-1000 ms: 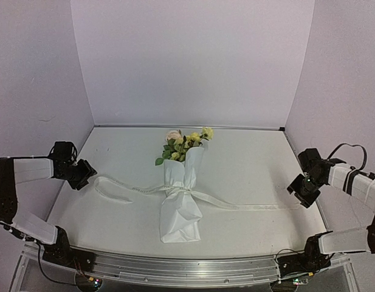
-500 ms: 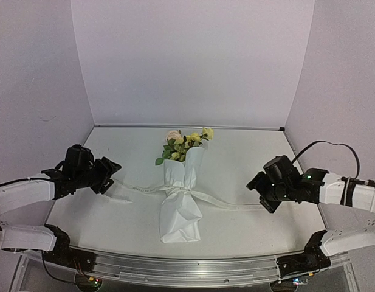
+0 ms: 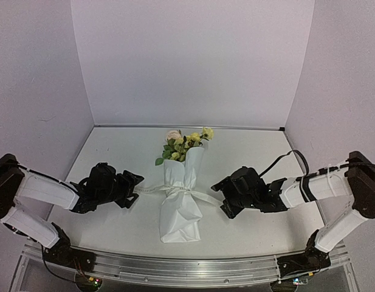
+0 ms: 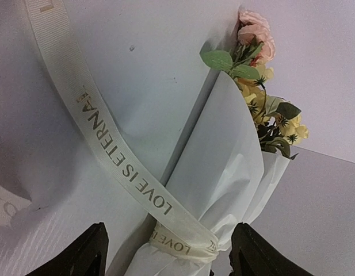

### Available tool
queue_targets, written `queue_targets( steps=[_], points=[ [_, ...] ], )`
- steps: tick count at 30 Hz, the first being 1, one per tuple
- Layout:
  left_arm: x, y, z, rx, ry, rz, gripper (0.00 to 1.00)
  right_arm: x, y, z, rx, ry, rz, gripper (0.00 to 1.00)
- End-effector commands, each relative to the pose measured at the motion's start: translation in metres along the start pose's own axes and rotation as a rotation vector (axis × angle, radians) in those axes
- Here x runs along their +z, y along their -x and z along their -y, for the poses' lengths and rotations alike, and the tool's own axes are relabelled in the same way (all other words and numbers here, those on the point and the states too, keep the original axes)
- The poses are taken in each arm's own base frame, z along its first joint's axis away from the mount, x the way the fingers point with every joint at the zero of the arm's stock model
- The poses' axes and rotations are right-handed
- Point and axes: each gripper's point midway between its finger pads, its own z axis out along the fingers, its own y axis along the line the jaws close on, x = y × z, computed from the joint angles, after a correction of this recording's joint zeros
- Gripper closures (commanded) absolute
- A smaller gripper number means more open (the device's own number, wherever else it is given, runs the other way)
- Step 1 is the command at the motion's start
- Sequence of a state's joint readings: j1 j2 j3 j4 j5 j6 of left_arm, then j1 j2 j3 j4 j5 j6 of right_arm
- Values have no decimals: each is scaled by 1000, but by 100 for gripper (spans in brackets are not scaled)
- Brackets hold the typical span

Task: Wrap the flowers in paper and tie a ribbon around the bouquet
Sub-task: Tie the ribbon around the folded bouquet.

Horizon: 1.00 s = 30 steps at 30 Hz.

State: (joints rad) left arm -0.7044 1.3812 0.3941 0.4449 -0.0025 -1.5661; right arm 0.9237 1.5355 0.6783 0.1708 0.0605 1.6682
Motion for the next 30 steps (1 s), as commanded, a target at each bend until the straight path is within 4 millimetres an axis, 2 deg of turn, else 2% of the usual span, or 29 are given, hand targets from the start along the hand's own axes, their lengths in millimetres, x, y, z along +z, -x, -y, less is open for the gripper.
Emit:
queue_targets(
  steps=[1,11,17,21,26,28,30],
  points=[
    [14,-10,25,-55,-126,-54,23,9,-11,-30,119,135,-53,13],
    [42,-21,16,-45,-119,-114,20,32,-11,-8,232,121,-74,15],
    [57,-22,12,-78,-134,-126,28,46,-9,-7,274,117,-132,21],
    [64,-22,8,-84,-124,-125,38,44,-10,-10,280,130,-141,23],
    [64,-17,7,-96,-163,-108,61,35,-13,-17,272,139,-162,24],
    [64,-18,9,-84,-173,-115,72,28,-13,-14,257,122,-158,21],
    [65,-19,10,-75,-173,-123,79,21,-14,-10,258,115,-149,18]
  ],
)
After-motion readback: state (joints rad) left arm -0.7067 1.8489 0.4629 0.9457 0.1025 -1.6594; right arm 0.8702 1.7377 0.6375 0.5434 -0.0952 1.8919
